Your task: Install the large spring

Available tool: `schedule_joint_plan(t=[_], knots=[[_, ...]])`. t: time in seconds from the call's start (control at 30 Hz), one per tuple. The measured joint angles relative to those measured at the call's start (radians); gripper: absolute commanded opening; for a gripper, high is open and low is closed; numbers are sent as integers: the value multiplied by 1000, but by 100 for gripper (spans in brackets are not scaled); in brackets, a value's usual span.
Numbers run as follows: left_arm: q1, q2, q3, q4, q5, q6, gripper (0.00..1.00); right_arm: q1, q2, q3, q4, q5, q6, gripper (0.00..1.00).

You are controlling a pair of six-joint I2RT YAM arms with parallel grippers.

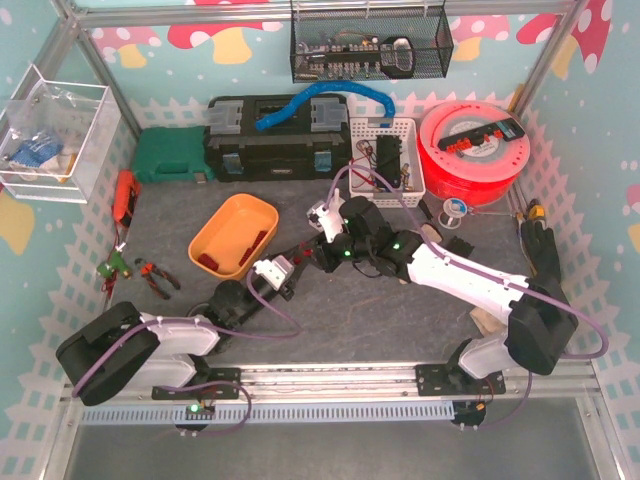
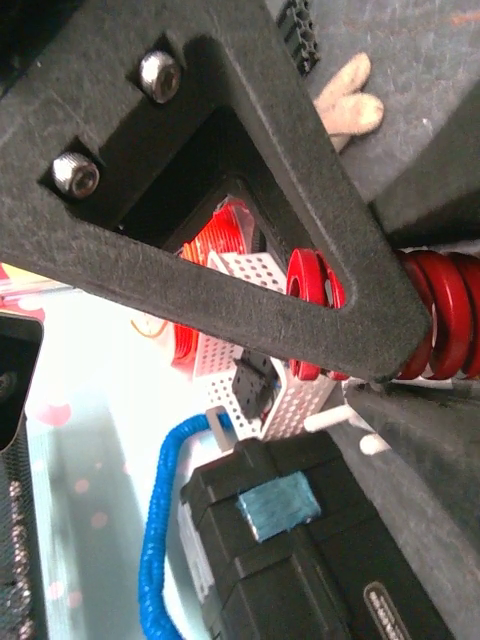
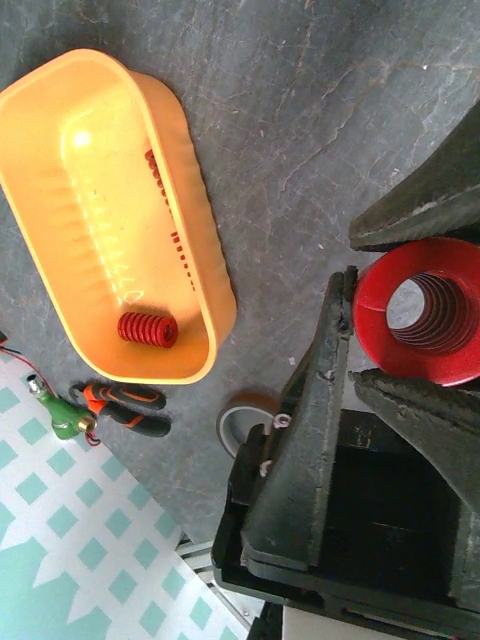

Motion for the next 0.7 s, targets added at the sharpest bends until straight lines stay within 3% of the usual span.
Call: schedule_joint_plan(t=[0.1,0.27,0.47,0.7], knots=[[0,0,0,4,-14,0,71,1,-2,-1,3,14,1,0],[-1,21,4,12,-60,5,90,0,-27,-18,11,126,-1,0],[-2,24,17,-9,-97,3,94,-27,-89,-26,21,345,-32,0],[-2,24,31,-31,-182,-3,95,-196,-71,-26,55,501,-76,0]])
